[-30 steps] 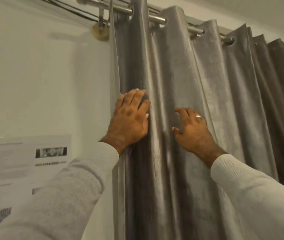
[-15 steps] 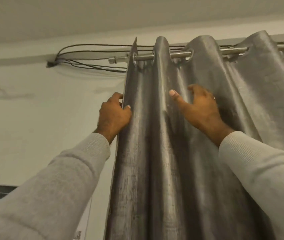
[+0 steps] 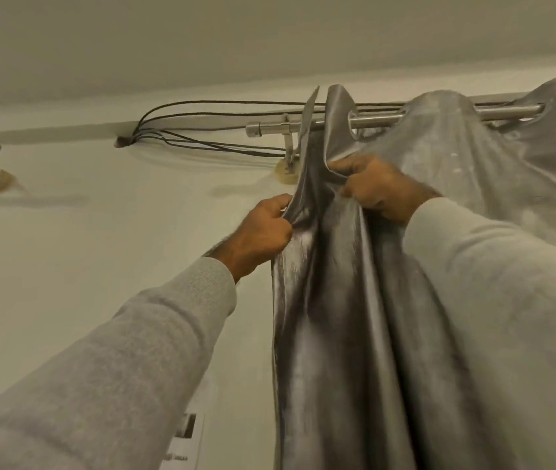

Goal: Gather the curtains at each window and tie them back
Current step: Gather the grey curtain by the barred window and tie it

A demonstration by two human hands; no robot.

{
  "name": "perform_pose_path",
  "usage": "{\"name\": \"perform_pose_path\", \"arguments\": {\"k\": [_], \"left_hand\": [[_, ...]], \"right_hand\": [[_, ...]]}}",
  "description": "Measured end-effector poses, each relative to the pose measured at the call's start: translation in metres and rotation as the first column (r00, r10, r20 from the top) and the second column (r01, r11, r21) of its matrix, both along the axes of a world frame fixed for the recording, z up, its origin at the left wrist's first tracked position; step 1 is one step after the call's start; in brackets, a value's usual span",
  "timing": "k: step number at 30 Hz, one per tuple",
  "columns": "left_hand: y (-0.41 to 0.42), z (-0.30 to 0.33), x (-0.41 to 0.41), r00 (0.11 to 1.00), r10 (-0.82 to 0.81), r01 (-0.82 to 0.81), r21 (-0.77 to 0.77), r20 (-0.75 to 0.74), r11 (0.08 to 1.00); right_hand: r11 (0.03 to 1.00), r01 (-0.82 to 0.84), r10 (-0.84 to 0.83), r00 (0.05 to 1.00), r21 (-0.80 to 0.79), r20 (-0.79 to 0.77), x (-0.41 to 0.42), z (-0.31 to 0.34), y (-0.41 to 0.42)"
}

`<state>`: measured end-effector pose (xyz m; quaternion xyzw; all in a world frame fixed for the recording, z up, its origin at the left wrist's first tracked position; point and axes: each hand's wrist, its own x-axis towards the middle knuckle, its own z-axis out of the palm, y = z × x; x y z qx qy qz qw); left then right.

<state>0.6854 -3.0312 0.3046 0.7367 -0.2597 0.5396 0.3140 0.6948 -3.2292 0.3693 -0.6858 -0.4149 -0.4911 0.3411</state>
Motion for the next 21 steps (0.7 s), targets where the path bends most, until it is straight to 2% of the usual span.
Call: {"name": "perform_pose_path", "arguments": {"k": [2, 3, 4, 5, 6, 7, 8, 9, 11, 14, 17, 19, 21], "left_hand": [[0.004, 0.006, 0.004, 0.999, -0.045, 0.046, 0.03, -0.028, 0.999], [0.005, 0.011, 0.007, 0.997, -0.072, 0.072, 0.022, -0.024, 0.997], [0.005, 0.016, 0.007, 0.994, -0.105, 0.105, -0.001, -0.009, 0.994], [0.005, 0.021, 0.007, 0.99, -0.139, 0.139, -0.041, 0.012, 0.989], [0.004, 0.027, 0.009, 0.982, -0.187, 0.189, -0.086, 0.034, 0.978], [0.002, 0.033, 0.009, 0.973, -0.227, 0.231, -0.126, 0.047, 0.965], [0.0, 0.037, 0.008, 0.965, -0.257, 0.262, -0.149, 0.049, 0.954], [0.0, 0.041, 0.008, 0.961, -0.273, 0.276, -0.157, 0.046, 0.948], [-0.004, 0.047, 0.007, 0.964, -0.261, 0.267, -0.146, 0.055, 0.953], [-0.016, 0.054, 0.013, 0.969, -0.237, 0.244, -0.103, 0.073, 0.964], [-0.04, 0.059, 0.017, 0.962, -0.268, 0.272, -0.083, 0.062, 0.959], [-0.06, 0.064, 0.018, 0.954, -0.295, 0.298, -0.079, 0.046, 0.951], [-0.076, 0.067, 0.018, 0.949, -0.314, 0.315, -0.07, 0.028, 0.947]], "right_hand": [[0.998, -0.042, 0.041, 0.998, -0.037, -0.041, -0.007, 0.001, -0.02], [0.999, -0.003, 0.002, 1.0, 0.053, 0.01, -0.01, 0.003, -0.032], [0.974, 0.097, -0.119, 0.988, 0.203, 0.099, -0.009, 0.006, -0.046], [0.896, 0.229, -0.308, 0.938, 0.38, 0.161, -0.003, 0.009, -0.06], [0.758, 0.386, -0.524, 0.84, 0.526, 0.138, -0.001, 0.009, -0.076], [0.616, 0.519, -0.666, 0.745, 0.593, 0.041, 0.006, 0.008, -0.089], [0.544, 0.607, -0.709, 0.701, 0.579, -0.07, 0.011, 0.004, -0.101], [0.542, 0.649, -0.699, 0.701, 0.534, -0.143, 0.019, 0.002, -0.114], [0.587, 0.656, -0.677, 0.719, 0.475, -0.156, 0.032, 0.002, -0.129], [0.673, 0.565, -0.634, 0.773, 0.478, -0.022, 0.04, 0.021, -0.109], [0.858, 0.42, -0.474, 0.869, 0.296, 0.142, 0.034, 0.045, -0.077], [0.925, 0.346, -0.375, 0.897, 0.156, 0.236, 0.033, 0.055, -0.079], [0.964, 0.256, -0.265, 0.945, 0.072, 0.189, 0.029, 0.049, -0.095]]}}
